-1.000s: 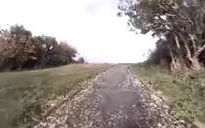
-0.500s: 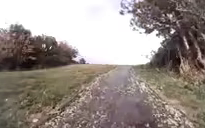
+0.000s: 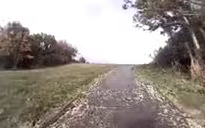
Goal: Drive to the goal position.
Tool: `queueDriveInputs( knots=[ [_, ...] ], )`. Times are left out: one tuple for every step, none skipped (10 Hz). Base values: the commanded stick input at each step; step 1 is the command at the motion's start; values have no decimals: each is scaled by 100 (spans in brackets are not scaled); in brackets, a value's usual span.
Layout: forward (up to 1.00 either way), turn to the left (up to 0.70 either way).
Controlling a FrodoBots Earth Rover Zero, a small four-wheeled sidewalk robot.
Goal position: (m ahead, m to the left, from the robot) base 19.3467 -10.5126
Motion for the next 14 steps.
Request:
queueDriveInputs(
  knots=[
    [100,0],
    [100,0],
    [100,0],
    [100,0],
    [100,0],
    [100,0],
    [100,0],
    [100,0],
    [100,0],
    [100,0],
    [100,0],
    [100,-5],
    [100,-16],
    [100,-38]
  ],
)
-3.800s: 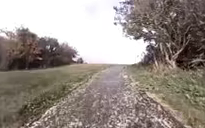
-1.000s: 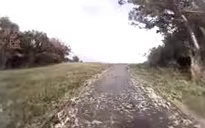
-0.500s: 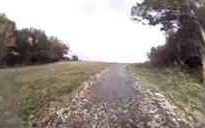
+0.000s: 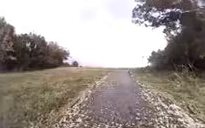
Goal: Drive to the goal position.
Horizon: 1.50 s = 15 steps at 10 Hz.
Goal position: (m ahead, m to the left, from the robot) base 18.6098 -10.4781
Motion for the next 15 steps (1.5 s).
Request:
queueDriveInputs(
  knots=[
    [100,-40],
    [100,-13],
    [100,-3],
    [100,0],
    [100,0],
    [100,0],
    [100,0],
    [100,0],
    [100,0],
    [100,0],
    [100,0],
    [100,0],
    [100,0],
    [100,0],
    [100,0]
  ],
)
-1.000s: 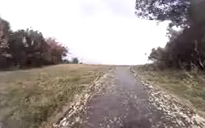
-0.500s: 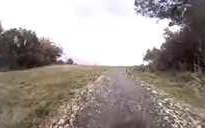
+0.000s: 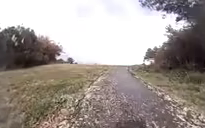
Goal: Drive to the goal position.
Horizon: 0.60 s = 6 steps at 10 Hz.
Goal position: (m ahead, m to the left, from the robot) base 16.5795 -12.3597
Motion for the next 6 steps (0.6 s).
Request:
queueDriveInputs(
  knots=[
    [100,0],
    [100,0],
    [100,-32],
    [100,-40],
    [100,-40],
    [100,-40]
  ],
)
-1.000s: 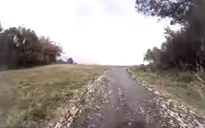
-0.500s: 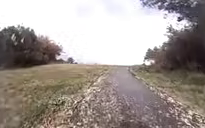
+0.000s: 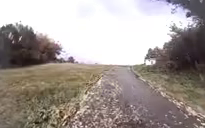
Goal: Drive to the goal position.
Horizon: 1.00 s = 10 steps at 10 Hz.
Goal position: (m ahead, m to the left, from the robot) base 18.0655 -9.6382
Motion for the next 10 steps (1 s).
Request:
queueDriveInputs(
  knots=[
    [100,-29],
    [100,-10],
    [100,-3],
    [100,0],
    [100,0],
    [100,0],
    [100,0],
    [100,0],
    [100,0],
    [100,0]
  ],
)
